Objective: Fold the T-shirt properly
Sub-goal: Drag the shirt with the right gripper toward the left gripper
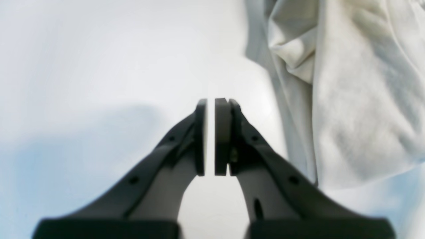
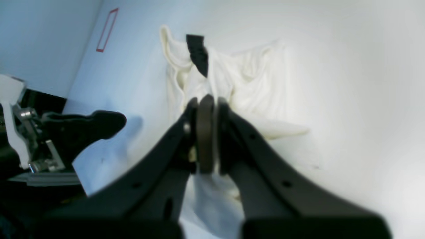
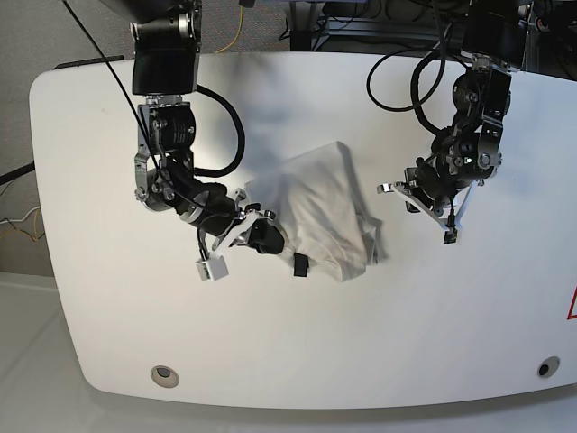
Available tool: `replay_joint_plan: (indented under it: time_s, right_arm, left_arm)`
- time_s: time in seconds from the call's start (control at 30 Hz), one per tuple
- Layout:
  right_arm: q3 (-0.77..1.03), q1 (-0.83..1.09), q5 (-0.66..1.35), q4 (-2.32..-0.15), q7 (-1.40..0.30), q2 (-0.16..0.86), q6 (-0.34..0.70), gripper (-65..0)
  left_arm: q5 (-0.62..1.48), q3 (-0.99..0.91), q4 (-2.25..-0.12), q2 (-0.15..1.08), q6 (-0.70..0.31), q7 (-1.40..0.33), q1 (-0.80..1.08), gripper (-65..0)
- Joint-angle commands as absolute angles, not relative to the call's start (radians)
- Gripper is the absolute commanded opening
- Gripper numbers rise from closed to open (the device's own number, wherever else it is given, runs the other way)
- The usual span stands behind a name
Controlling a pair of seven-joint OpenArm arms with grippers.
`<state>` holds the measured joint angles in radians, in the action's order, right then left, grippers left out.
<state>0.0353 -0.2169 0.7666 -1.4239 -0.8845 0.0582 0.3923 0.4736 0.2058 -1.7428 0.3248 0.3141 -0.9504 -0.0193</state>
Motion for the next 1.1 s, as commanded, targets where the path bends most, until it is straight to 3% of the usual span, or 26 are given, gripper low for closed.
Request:
replay_joint_plan:
  time_s: [0.0,0.6,1.07]
  right_arm:
    - [0.019,-0.249,0.792,-1.442,-0.862,0.051,0.403,-64.5]
    - [-0.018,-0.321,0.788,-1.431,-0.826,0.033,0.403,-64.5]
    - [-0.125,-0.397,0.788,-1.285,-0.739,0.031,0.412,-64.5]
  left_arm:
    - [0.472,0.202,-1.759,0.329,0.311,-0.938,-0.038,-62.4]
    - [0.475,0.202,-1.759,0.328,0.311,-0.938,-0.036,-62.4]
    - [0.475,0.245,-1.759,0.326,0.311,-0.937,-0.036,-62.4]
